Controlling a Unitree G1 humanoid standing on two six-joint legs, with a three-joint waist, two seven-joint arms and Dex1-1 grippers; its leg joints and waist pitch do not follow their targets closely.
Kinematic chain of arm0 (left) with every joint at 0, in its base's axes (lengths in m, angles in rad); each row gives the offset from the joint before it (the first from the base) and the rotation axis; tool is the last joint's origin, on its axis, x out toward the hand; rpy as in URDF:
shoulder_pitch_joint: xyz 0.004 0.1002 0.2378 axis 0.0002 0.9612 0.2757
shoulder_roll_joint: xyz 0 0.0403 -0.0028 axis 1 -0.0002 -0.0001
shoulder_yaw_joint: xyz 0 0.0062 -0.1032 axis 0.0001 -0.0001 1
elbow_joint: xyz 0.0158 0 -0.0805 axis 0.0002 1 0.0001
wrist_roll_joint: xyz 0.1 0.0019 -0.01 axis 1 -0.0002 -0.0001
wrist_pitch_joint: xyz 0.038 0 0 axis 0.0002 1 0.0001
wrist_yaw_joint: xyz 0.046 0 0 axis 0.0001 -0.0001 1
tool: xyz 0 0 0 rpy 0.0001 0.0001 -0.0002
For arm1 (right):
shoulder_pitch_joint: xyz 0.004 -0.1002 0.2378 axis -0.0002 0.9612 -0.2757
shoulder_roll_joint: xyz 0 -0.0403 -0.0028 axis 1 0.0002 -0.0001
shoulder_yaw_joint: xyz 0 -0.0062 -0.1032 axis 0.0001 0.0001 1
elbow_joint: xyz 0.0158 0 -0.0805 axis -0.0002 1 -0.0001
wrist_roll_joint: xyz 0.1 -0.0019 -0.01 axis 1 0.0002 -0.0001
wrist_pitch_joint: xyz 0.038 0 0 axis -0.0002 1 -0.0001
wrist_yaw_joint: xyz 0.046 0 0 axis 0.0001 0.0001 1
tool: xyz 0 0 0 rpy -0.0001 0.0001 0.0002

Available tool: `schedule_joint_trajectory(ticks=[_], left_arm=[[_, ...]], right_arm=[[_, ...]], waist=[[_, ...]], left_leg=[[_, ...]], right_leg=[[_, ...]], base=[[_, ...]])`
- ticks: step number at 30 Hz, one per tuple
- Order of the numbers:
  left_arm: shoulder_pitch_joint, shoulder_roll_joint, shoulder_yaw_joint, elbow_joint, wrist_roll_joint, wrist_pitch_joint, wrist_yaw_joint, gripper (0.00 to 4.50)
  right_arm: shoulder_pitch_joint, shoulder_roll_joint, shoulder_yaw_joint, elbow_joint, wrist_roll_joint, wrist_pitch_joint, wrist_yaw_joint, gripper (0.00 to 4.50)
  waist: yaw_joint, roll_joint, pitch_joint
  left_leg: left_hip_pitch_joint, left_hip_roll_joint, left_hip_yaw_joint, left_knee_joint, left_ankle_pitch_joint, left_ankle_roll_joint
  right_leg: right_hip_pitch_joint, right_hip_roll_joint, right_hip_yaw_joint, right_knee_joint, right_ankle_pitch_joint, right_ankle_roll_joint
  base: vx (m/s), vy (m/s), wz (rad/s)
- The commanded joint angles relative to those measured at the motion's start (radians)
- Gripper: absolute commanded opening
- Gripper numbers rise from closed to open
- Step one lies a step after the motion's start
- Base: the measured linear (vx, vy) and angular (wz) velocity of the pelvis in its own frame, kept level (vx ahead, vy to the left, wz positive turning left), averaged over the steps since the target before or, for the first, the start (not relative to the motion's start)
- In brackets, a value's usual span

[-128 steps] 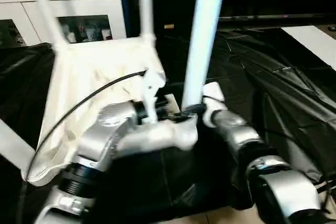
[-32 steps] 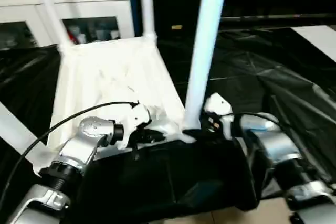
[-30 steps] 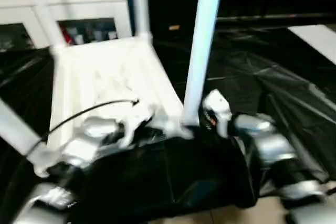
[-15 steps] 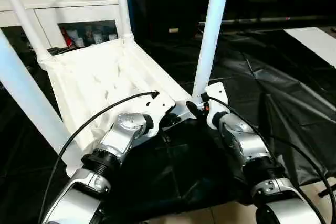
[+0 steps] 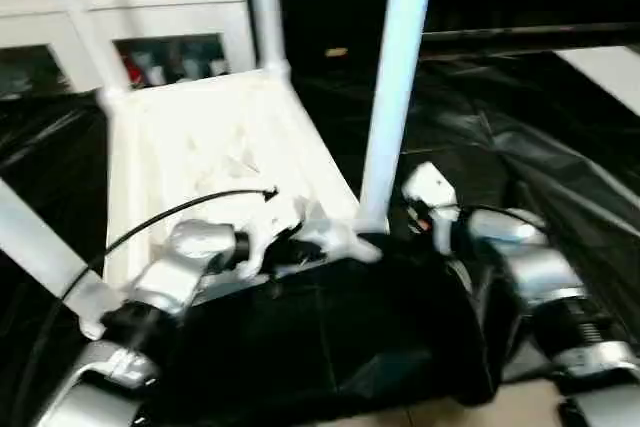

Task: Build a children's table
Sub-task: Rotate leg to tighten

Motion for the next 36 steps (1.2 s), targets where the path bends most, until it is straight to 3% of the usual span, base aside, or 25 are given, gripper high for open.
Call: schedule_joint_trajectory(ticks=[1,2,6,7,8,10,12,15,21,24,26,28,29,30,31,32,33,34,35,36], left_arm=[[0.011,-0.001,-0.003,-0.004,-0.018,-0.005,-0.028,0.00],[0.013,0.004,0.000,-0.008,-0.021,-0.004,-0.036,0.00],[0.014,0.012,0.005,-0.009,-0.024,-0.007,-0.047,0.00],[0.015,0.013,0.006,-0.009,-0.025,-0.007,-0.047,0.00],[0.016,0.015,0.010,-0.011,-0.027,-0.006,-0.053,0.00],[0.017,0.016,0.011,-0.011,-0.027,-0.006,-0.054,0.00],[0.018,0.017,0.011,-0.014,-0.029,-0.003,-0.057,0.00],[0.023,0.020,0.011,-0.018,-0.030,0.002,-0.061,0.00],[0.025,0.011,0.014,-0.004,-0.011,0.012,-0.022,0.00],[0.007,-0.012,0.022,0.031,0.012,0.020,0.048,0.00],[-0.037,-0.084,0.040,0.088,0.039,0.055,0.199,0.00],[-0.049,-0.101,0.041,0.100,0.050,0.070,0.240,0.00],[-0.055,-0.110,0.043,0.106,0.053,0.075,0.258,0.00],[-0.064,-0.124,0.045,0.117,0.059,0.084,0.290,0.00],[-0.088,-0.162,0.060,0.144,0.064,0.109,0.370,0.00],[-0.109,-0.196,0.071,0.167,0.070,0.127,0.442,0.00],[-0.128,-0.226,0.079,0.189,0.077,0.133,0.503,0.00],[-0.137,-0.241,0.076,0.198,0.083,0.133,0.523,0.00],[-0.145,-0.254,0.068,0.204,0.091,0.123,0.532,0.00],[-0.145,-0.254,0.068,0.204,0.091,0.123,0.532,0.00]], right_arm=[[0.006,-0.005,0.020,-0.016,-0.002,-0.006,0.025,3.92],[0.006,-0.004,0.024,-0.012,-0.003,-0.012,0.030,3.92],[0.000,0.009,0.028,0.001,0.001,-0.022,0.036,3.75],[-0.004,0.017,0.027,0.007,0.006,-0.021,0.039,3.75],[-0.010,0.025,0.029,0.017,0.011,-0.018,0.046,3.47],[-0.011,0.027,0.030,0.019,0.012,-0.015,0.050,3.36],[-0.014,0.032,0.032,0.029,0.010,-0.019,0.053,3.27],[-0.013,0.038,0.032,0.033,0.018,-0.012,0.058,2.93],[0.016,0.061,0.024,0.039,0.017,0.009,0.019,2.64],[0.022,0.095,0.011,0.067,-0.002,0.014,-0.077,2.63],[0.026,0.190,-0.028,0.128,-0.019,0.066,-0.298,2.63],[0.024,0.213,-0.039,0.141,-0.021,0.080,-0.352,2.62],[0.021,0.224,-0.045,0.147,-0.020,0.089,-0.375,2.62],[0.016,0.243,-0.055,0.158,-0.018,0.103,-0.415,2.62],[-0.002,0.285,-0.085,0.188,-0.012,0.138,-0.516,2.62],[-0.028,0.326,-0.104,0.226,-0.018,0.153,-0.614,2.62],[-0.046,0.354,-0.116,0.252,-0.023,0.161,-0.680,2.62],[-0.056,0.368,-0.112,0.262,-0.026,0.152,-0.687,2.62],[-0.064,0.379,-0.096,0.262,-0.036,0.124,-0.672,2.62],[-0.064,0.379,-0.096,0.262,-0.036,0.124,-0.672,2.62]], waist=[[-0.001,-0.029,-0.073],[0.003,-0.024,-0.075],[0.008,-0.026,-0.076],[0.009,-0.024,-0.075],[0.009,-0.025,-0.074],[0.010,-0.022,-0.068],[0.009,-0.022,-0.067],[0.008,-0.022,-0.068],[0.008,-0.018,-0.072],[0.004,-0.017,-0.066],[-0.007,-0.018,-0.061],[-0.021,-0.017,-0.051],[-0.024,-0.019,-0.050],[-0.025,-0.011,-0.048],[-0.031,-0.008,-0.045],[-0.036,-0.002,-0.042],[-0.046,-0.002,-0.041],[-0.055,0.008,-0.037],[-0.059,0.022,-0.039],[-0.062,0.023,-0.037]], left_leg=[[0.025,0.078,-0.036,-0.067,-0.230,0.041],[0.024,0.078,-0.036,-0.063,-0.204,0.051],[0.016,0.078,-0.035,-0.057,-0.173,0.068],[0.017,0.078,-0.035,-0.057,-0.189,0.063],[0.016,0.079,-0.036,-0.058,-0.200,0.059],[0.021,0.081,-0.038,-0.063,-0.265,0.027],[0.023,0.082,-0.040,-0.067,-0.296,0.006],[0.024,0.082,-0.041,-0.069,-0.312,-0.009],[0.020,0.079,-0.038,-0.064,-0.276,0.004],[0.023,0.078,-0.040,-0.067,-0.308,-0.008],[0.025,0.076,-0.042,-0.071,-0.357,-0.033],[0.040,0.073,-0.052,-0.075,-0.457,-0.072],[0.044,0.071,-0.062,-0.072,-0.500,-0.076],[0.050,0.071,-0.063,-0.071,-0.514,-0.079],[0.066,0.068,-0.065,-0.067,-0.568,-0.089],[0.072,0.066,-0.066,-0.067,-0.600,-0.096],[0.080,0.065,-0.074,-0.070,-0.656,-0.114],[0.084,0.068,-0.083,-0.082,-0.734,-0.130],[0.078,0.077,-0.086,-0.105,-0.811,-0.145],[0.066,0.082,-0.085,-0.124,-0.849,-0.149]], right_leg=[[0.023,-0.071,0.047,-0.056,-0.173,-0.240],[0.024,-0.074,0.046,-0.052,-0.149,-0.250],[0.023,-0.072,0.045,-0.049,-0.142,-0.249],[0.020,-0.072,0.045,-0.051,-0.172,-0.244],[0.019,-0.072,0.045,-0.052,-0.191,-0.241],[0.014,-0.072,0.046,-0.060,-0.281,-0.222],[0.011,-0.072,0.048,-0.062,-0.313,-0.210],[0.011,-0.073,0.049,-0.062,-0.311,-0.202],[0.013,-0.071,0.049,-0.055,-0.236,-0.218],[0.009,-0.071,0.049,-0.064,-0.295,-0.212],[0.007,-0.073,0.050,-0.073,-0.383,-0.191],[-0.001,-0.076,0.045,-0.087,-0.528,-0.160],[-0.001,-0.088,0.042,-0.105,-0.657,-0.107],[-0.008,-0.087,0.043,-0.110,-0.680,-0.095],[-0.020,-0.080,0.036,-0.122,-0.716,-0.079],[-0.025,-0.075,0.031,-0.125,-0.726,-0.076],[-0.023,-0.068,0.014,-0.131,-0.724,-0.067],[-0.015,-0.057,-0.007,-0.132,-0.695,-0.055],[0.002,-0.048,-0.018,-0.119,-0.624,-0.051],[0.013,-0.038,-0.022,-0.106,-0.577,-0.056]], base=[[0.000,0.000,0.00],[0.000,0.000,0.00],[0.000,0.000,0.00],[0.000,0.000,0.00],[0.000,0.000,0.00],[0.000,0.000,0.00],[0.000,0.000,0.00],[0.000,0.000,0.00],[0.000,0.000,0.00],[0.000,0.000,0.00],[0.000,0.000,0.00],[0.000,0.000,0.00],[0.000,0.000,0.00],[-0.057,0.008,-0.03],[-0.056,0.005,0.03],[-0.056,0.005,0.03],[-0.056,0.018,0.01],[-0.061,0.046,-0.04],[-0.061,0.046,-0.04],[-0.044,0.059,-0.05]])
